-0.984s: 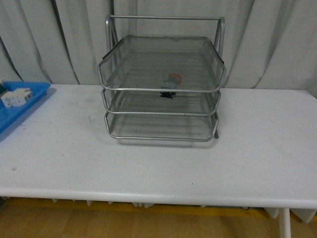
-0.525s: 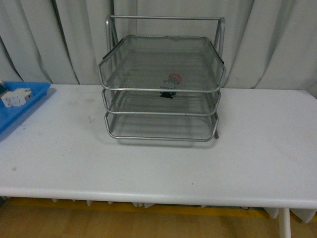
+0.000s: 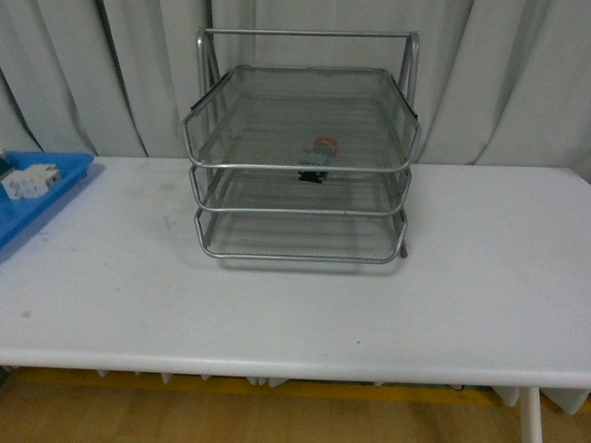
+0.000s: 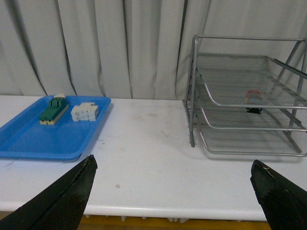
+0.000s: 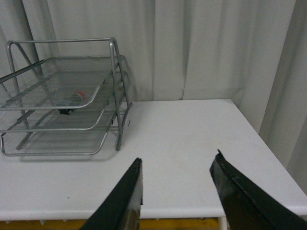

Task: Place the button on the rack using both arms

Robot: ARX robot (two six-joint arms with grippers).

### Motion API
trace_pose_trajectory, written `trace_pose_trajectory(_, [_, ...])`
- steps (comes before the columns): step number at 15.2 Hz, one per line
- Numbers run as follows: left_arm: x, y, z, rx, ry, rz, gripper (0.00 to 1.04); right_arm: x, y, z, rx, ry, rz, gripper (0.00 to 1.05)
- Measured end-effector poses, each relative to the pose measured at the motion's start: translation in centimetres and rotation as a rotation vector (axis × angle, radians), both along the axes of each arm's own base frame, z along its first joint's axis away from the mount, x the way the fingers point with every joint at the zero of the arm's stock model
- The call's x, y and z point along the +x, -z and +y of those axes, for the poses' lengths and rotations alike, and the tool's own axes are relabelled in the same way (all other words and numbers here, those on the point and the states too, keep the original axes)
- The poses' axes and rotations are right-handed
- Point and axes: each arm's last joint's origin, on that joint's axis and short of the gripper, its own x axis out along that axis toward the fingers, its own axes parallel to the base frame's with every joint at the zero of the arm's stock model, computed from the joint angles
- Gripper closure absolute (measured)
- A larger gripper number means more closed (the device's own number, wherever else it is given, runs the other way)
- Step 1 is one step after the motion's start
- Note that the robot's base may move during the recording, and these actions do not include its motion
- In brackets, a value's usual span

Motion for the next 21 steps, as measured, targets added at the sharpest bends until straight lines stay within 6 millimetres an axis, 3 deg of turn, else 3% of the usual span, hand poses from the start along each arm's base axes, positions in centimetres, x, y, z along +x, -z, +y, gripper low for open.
trace_pose_trajectory(2, [0.0, 0.0, 0.0, 0.0, 0.0, 0.0, 0.07, 0.0, 0.0, 0.0, 0.0, 0.0, 0.0, 0.44])
trace_pose_trajectory(5, [0.0, 0.0, 0.0, 0.0, 0.0, 0.0, 0.07, 0.0, 0.0, 0.0, 0.0, 0.0, 0.0, 0.06])
trace_pose_trajectory(21, [0.0, 0.0, 0.0, 0.0, 0.0, 0.0, 0.07, 0.0, 0.0, 0.0, 0.0, 0.0, 0.0, 0.06])
